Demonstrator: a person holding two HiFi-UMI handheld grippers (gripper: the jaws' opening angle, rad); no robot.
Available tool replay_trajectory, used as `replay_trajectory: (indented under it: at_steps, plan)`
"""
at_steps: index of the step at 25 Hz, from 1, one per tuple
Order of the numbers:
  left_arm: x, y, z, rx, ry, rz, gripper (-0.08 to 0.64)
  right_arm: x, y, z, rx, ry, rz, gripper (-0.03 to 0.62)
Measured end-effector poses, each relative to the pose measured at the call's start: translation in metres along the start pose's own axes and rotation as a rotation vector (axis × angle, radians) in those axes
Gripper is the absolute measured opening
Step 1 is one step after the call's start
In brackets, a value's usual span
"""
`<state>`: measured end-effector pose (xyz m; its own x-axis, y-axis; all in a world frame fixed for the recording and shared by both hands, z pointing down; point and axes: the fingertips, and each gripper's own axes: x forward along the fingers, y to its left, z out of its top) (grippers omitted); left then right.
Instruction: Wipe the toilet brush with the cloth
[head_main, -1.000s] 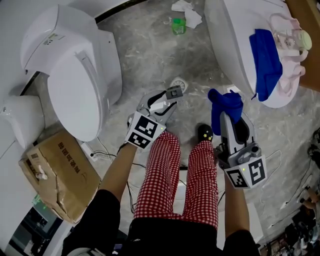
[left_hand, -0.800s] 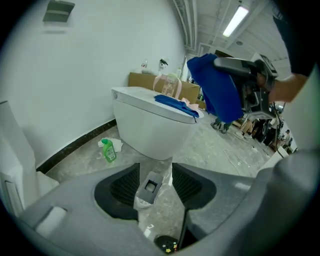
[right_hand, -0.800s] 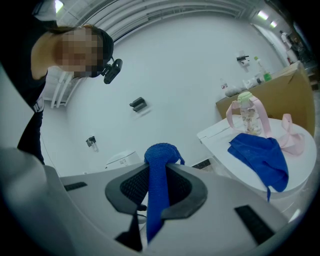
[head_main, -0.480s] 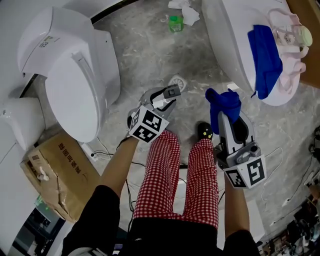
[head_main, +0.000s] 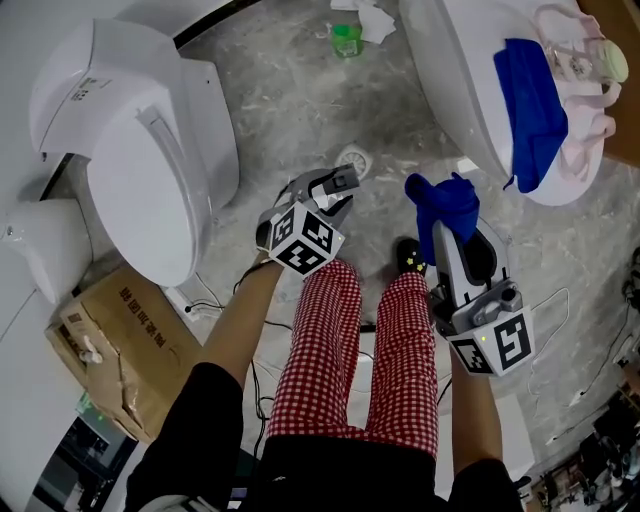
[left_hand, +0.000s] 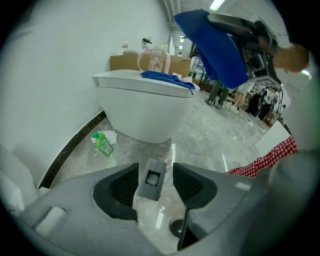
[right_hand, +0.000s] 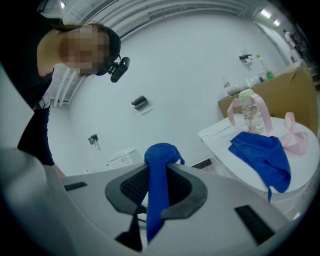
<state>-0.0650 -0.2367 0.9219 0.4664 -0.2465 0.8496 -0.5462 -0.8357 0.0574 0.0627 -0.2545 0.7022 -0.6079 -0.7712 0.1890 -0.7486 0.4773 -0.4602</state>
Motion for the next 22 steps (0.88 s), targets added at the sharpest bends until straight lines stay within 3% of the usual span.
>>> replay_trajectory:
  at_steps: [22]
  plan:
    - [0.043,0.003,-0.023,0.051,0.185,-0.046,0.206,-0.019,-0.019,-0.007,0.064,-0.004,-0.039,0.064]
